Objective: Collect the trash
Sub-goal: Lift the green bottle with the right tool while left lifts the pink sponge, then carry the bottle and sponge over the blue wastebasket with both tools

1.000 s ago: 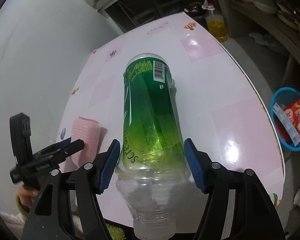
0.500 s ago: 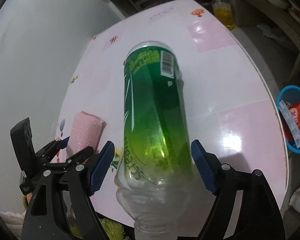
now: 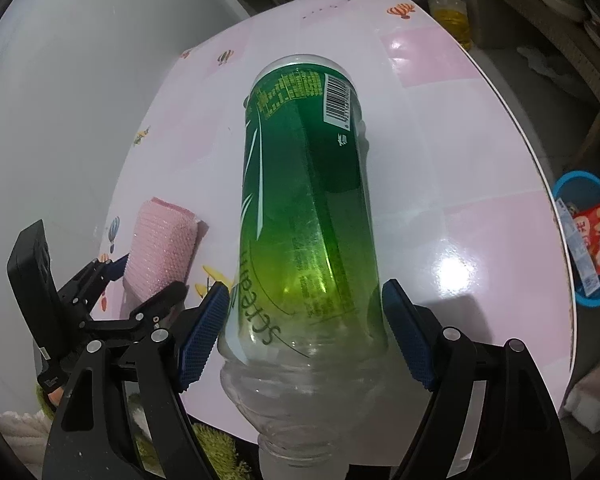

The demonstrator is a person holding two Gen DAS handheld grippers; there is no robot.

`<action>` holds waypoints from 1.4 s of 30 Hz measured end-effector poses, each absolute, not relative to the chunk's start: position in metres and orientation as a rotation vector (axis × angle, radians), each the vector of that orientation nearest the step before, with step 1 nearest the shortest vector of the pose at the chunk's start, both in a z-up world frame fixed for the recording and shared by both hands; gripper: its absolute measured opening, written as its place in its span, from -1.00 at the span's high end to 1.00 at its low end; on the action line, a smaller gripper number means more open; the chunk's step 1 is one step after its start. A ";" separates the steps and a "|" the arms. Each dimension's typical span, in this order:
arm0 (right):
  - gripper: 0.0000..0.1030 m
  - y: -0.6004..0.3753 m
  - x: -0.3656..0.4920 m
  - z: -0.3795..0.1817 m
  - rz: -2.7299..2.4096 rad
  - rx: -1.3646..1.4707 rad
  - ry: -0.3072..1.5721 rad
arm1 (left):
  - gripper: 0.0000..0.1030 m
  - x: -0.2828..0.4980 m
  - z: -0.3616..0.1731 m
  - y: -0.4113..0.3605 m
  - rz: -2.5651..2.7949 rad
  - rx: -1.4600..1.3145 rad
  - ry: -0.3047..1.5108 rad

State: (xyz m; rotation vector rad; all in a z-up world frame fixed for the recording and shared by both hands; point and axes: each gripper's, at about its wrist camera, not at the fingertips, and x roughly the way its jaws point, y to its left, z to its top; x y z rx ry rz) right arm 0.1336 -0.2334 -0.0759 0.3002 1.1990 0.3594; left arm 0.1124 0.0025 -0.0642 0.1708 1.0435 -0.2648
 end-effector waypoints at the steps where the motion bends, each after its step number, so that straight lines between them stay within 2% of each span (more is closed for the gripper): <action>1: -0.46 -0.233 0.133 -0.076 0.356 0.294 1.199 | -0.59 0.112 -0.065 0.003 -0.264 0.171 1.042; 9: -0.31 -0.230 0.133 -0.074 0.354 0.273 1.195 | -0.57 0.109 -0.064 0.001 -0.258 0.181 1.031; 32: -0.29 -0.233 0.118 -0.071 0.313 0.299 1.133 | -0.55 0.107 -0.059 0.001 -0.257 0.179 0.995; 42: -0.29 -0.250 0.094 -0.061 0.364 0.482 1.023 | -0.55 0.119 -0.041 0.010 -0.303 0.093 0.970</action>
